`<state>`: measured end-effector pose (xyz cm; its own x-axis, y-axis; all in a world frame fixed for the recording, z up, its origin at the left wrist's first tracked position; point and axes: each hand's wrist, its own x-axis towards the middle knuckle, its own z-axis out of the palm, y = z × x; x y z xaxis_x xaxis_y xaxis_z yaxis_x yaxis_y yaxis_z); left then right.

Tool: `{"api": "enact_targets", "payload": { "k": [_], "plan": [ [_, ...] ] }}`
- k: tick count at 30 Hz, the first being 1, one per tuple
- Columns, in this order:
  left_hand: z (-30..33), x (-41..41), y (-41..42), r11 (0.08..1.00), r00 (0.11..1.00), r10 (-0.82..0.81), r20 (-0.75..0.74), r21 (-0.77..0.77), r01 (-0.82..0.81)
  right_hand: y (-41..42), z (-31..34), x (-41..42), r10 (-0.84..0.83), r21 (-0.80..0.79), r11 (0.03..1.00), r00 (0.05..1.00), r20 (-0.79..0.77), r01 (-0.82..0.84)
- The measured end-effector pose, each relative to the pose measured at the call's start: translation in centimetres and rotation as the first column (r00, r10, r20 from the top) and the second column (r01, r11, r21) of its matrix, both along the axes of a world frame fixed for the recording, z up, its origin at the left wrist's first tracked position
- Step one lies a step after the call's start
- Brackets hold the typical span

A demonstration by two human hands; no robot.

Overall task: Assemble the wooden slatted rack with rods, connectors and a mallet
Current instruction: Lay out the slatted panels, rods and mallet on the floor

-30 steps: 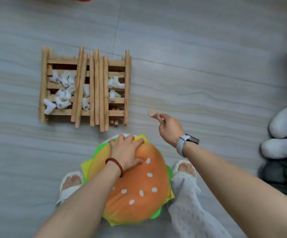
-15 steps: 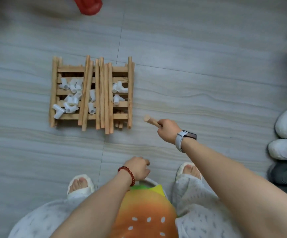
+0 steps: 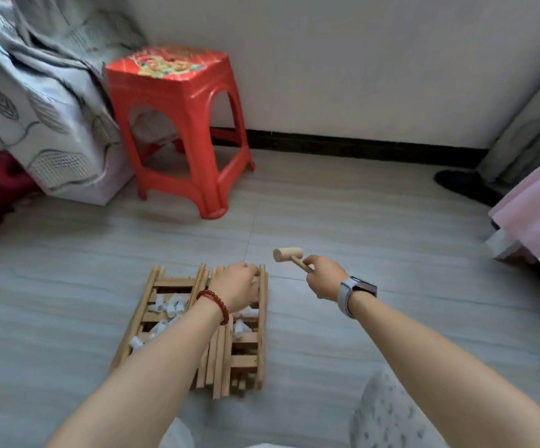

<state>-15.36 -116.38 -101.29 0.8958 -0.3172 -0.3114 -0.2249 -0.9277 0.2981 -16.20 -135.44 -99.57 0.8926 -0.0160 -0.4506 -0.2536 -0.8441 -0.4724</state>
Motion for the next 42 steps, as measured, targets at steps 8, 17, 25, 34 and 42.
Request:
{"api": "enact_targets", "payload": {
  "k": [8, 17, 25, 34, 42],
  "plan": [
    [6.8, -4.4, 6.4, 0.992, 0.965, 0.093, 0.245, -0.110, -0.068, 1.9, 5.3, -4.8, 0.037, -0.107, 0.994, 0.990, 0.137, -0.022],
    [9.8, -10.5, 12.3, 0.954, 0.907, 0.243, 0.344, -0.252, -0.160, 5.7, 11.1, -9.1, 0.201, -0.156, 0.976, 0.913, 0.355, -0.154],
    [3.3, -8.7, 13.8, 0.957, 0.958, 0.250, 0.140, -0.185, -0.223, 6.3, 7.0, -4.6, 0.175, -0.066, 0.984, 0.955, 0.240, -0.164],
    [-14.0, -2.9, 11.2, 0.981, 0.934, 0.141, -0.328, 0.177, -0.086, 2.9, -11.9, 3.8, -0.055, -0.059, 0.997, 0.998, -0.020, 0.054],
    [-21.7, 1.0, 8.6, 0.956, 0.949, 0.186, -0.255, 0.270, -0.114, 0.6, -23.2, 7.8, -0.272, -0.038, 0.962, 0.947, -0.173, 0.269]
  ]
}}
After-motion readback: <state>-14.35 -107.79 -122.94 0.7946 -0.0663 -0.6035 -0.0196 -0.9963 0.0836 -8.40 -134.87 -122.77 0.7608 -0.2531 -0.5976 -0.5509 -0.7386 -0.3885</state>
